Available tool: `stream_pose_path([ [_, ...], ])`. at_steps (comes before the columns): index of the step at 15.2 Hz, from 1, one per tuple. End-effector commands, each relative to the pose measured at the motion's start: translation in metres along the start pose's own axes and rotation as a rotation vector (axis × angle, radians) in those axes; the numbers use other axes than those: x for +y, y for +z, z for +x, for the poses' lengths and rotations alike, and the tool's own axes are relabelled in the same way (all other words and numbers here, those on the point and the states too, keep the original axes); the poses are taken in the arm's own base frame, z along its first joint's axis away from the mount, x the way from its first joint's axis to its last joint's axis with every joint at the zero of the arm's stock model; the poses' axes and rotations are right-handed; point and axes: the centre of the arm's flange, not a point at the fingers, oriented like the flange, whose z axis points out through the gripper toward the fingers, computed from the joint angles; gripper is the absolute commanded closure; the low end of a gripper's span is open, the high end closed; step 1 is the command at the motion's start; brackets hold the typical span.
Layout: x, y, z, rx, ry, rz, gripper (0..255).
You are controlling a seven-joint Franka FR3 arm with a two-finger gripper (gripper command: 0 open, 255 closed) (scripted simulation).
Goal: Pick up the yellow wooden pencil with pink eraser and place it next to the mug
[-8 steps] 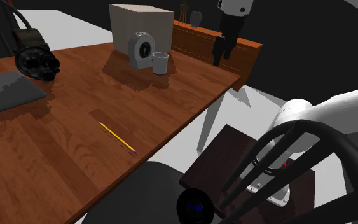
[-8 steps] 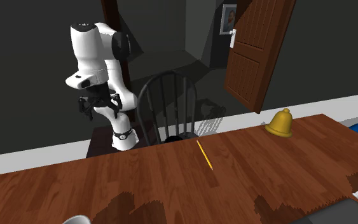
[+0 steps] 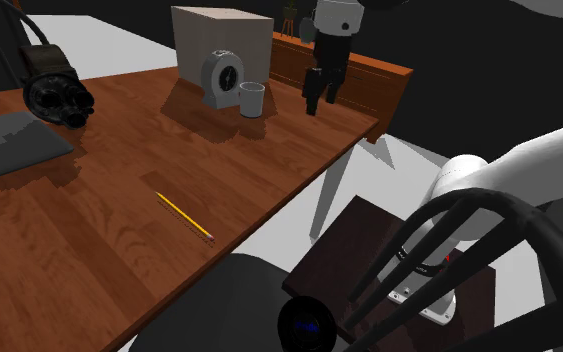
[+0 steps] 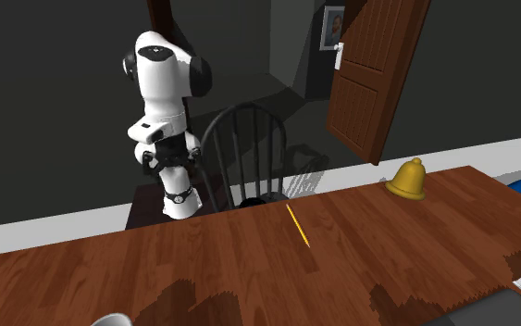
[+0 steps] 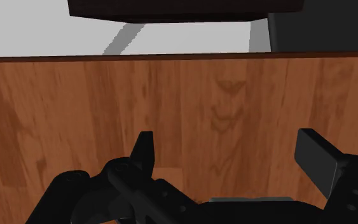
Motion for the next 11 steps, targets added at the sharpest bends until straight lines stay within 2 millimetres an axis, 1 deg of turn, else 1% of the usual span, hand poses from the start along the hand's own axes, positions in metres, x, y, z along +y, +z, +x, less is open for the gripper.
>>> stream_pose_path([
  [1,-0.024,0.006,0.013,-0.005,0.001,0.003,0],
  [11,-0.136,0.038,0.076,-0.030,0.002,0.011,0],
])
